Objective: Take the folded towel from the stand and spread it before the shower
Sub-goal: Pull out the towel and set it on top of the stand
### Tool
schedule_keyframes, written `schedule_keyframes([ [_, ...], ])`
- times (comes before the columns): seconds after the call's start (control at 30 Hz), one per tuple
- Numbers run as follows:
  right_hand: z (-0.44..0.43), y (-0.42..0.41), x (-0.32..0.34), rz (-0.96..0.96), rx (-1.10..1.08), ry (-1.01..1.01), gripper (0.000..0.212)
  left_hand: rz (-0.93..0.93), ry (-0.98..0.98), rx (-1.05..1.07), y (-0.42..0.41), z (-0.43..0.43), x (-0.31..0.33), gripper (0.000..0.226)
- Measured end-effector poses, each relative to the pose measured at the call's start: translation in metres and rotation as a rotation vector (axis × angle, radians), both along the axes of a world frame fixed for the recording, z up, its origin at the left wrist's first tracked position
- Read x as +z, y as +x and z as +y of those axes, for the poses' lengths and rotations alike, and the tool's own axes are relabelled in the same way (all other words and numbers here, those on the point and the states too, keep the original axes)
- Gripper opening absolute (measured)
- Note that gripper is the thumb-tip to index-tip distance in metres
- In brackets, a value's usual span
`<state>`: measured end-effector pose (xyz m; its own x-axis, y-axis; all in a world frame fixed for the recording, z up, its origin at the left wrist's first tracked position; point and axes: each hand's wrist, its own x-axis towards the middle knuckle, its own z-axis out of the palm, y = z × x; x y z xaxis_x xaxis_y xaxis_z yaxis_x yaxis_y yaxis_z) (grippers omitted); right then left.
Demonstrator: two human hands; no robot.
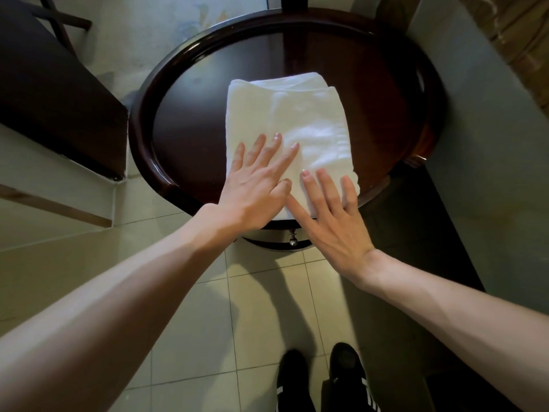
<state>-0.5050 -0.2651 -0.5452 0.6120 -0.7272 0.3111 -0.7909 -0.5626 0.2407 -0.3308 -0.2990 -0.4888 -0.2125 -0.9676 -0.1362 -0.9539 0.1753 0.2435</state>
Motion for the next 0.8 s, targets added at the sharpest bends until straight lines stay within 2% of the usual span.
schedule_keyframes([
  [0.6,-0.010,0.005,-0.015,-0.150,0.022,-0.198,0.050,0.033,0.031,-0.011,0.001,0.000,0.001,0.066],
  [0.8,-0.010,0.001,-0.003,-0.086,0.023,-0.086,0.055,0.035,0.059,-0.036,0.004,0.002,0.004,0.067],
])
